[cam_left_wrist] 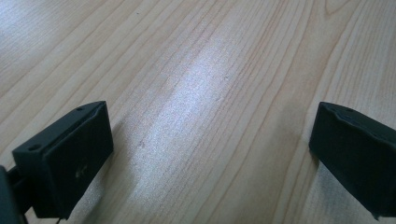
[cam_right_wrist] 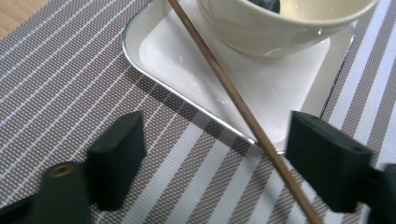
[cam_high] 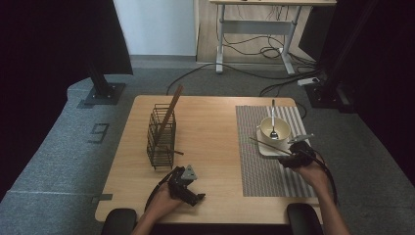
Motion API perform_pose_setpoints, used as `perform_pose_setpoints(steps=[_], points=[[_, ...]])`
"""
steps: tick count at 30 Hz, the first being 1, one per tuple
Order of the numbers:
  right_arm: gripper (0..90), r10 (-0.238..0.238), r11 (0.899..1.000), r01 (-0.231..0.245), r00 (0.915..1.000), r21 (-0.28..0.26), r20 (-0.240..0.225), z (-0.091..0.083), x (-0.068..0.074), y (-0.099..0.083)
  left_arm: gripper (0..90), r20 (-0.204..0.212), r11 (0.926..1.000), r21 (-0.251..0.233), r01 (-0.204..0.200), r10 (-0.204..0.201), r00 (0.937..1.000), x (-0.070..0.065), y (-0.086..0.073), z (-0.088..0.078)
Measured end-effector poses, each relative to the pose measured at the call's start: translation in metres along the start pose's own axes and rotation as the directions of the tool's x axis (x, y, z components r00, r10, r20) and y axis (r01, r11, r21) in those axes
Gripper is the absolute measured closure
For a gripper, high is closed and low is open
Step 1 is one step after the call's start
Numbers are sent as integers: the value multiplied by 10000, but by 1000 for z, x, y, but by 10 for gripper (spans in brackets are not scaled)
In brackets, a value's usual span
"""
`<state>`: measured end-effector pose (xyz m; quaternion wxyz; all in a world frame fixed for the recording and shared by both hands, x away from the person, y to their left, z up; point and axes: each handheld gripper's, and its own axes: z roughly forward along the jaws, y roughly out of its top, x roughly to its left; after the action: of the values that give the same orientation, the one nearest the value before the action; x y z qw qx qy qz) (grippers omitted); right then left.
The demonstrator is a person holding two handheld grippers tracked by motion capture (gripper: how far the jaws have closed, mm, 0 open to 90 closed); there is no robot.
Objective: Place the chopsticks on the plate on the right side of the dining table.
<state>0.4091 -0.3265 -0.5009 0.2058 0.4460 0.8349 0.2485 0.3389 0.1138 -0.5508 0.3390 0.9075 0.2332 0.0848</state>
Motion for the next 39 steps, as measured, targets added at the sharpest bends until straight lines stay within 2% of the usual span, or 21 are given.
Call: perform_pose_setpoints(steps=[3,5,9,16,20,21,23,28,30,35,39], points=[[125,413,9979,-402,9989,-504,208,-2,8,-10,0,-13,10000,-2,-5,5,10000,0,0,0],[95,729,9931,-715,9973,-929,112,-2,11,-15,0,-13,10000,-1,-4,4,10000,0,0,0],[0,939,9859,-891,9952,-1420,274,0,16,-23,0,-4,10000,-1,-2,2,10000,0,0,0],[0,1564,9632,-1544,9877,-2199,-84,6,25,-34,0,-10,10000,7,-5,5,10000,0,0,0],[0,1405,9690,-1375,9901,-2053,0,9,29,-36,0,-9,10000,6,-2,2,10000,0,0,0],[0,1450,9671,-1406,9894,-2118,53,9,29,-37,0,-9,10000,5,-2,2,10000,0,0,0],[0,1637,9613,-1640,9863,-2214,-199,11,29,-40,0,-7,10000,6,-3,3,10000,0,0,0],[0,1832,9622,-1780,9831,-2062,60,14,25,-48,0,-8,10000,7,-6,6,10000,0,0,0],[3,1951,9582,-1902,9808,-2137,18,15,22,-49,0,-6,10000,5,-3,3,10000,0,0,0],[4,2187,9558,-2163,9757,-1989,-102,19,16,-50,0,-7,10000,7,-2,2,10000,0,0,0],[5,2202,9566,-2173,9754,-1941,-66,23,12,-48,0,-6,10000,5,-2,2,10000,0,0,0]])
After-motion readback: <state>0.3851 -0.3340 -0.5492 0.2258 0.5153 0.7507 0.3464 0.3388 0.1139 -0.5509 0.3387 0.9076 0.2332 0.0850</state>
